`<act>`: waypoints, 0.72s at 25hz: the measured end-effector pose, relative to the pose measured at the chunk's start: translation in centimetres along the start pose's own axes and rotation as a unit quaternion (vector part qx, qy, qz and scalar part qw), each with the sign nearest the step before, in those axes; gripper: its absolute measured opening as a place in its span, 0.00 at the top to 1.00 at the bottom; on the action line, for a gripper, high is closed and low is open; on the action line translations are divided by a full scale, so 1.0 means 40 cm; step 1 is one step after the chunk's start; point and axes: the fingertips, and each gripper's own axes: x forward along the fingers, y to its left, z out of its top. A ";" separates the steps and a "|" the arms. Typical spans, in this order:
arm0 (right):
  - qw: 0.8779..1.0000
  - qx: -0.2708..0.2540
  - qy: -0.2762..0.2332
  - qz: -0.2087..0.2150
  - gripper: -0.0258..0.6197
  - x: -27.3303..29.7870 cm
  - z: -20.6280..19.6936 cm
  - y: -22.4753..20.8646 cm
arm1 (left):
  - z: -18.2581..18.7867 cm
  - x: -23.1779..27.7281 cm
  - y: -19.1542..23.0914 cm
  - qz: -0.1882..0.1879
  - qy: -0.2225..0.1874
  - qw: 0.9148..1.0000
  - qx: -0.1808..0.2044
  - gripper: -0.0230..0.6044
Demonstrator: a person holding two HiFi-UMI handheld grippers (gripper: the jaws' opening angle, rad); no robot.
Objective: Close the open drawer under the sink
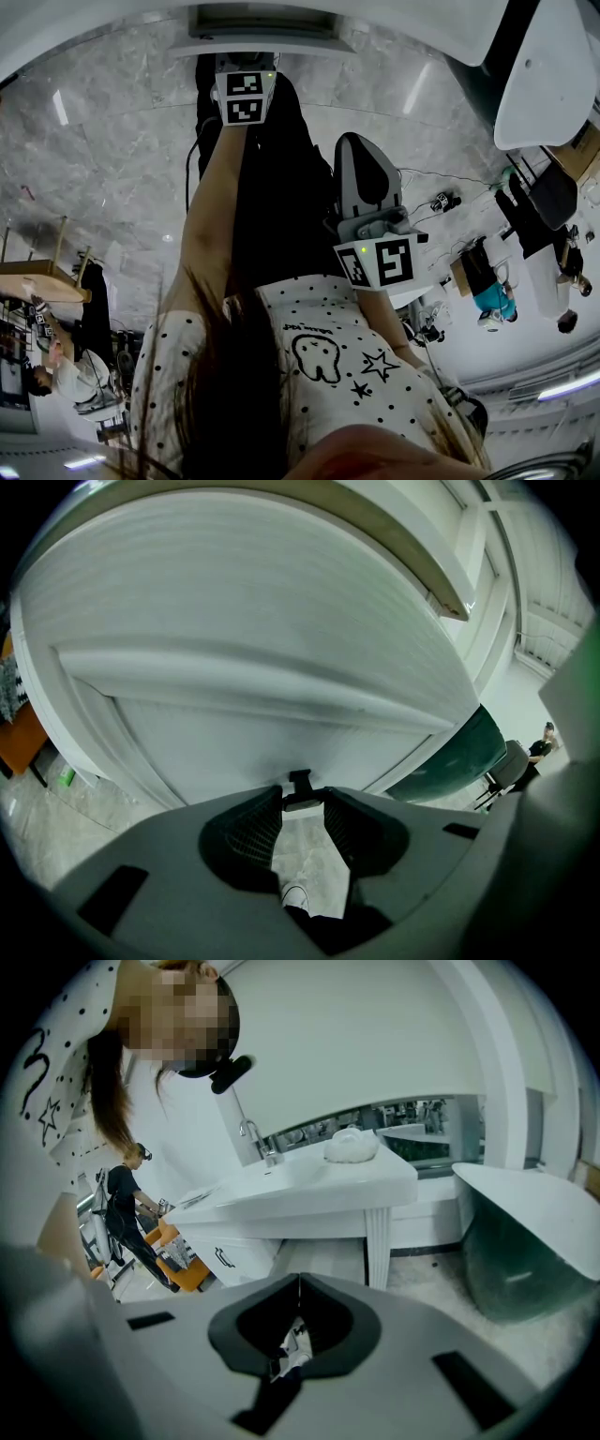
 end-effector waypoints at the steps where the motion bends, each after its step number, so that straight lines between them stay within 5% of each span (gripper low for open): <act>1: 1.000 0.000 0.000 0.000 0.94 -0.001 -0.001 -0.001 | -0.001 -0.001 0.000 0.000 0.000 1.000 0.000 0.74; 18: 1.000 0.008 0.005 -0.003 0.94 0.000 -0.006 -0.008 | 0.037 0.013 0.008 0.009 -0.007 1.000 -0.009 0.74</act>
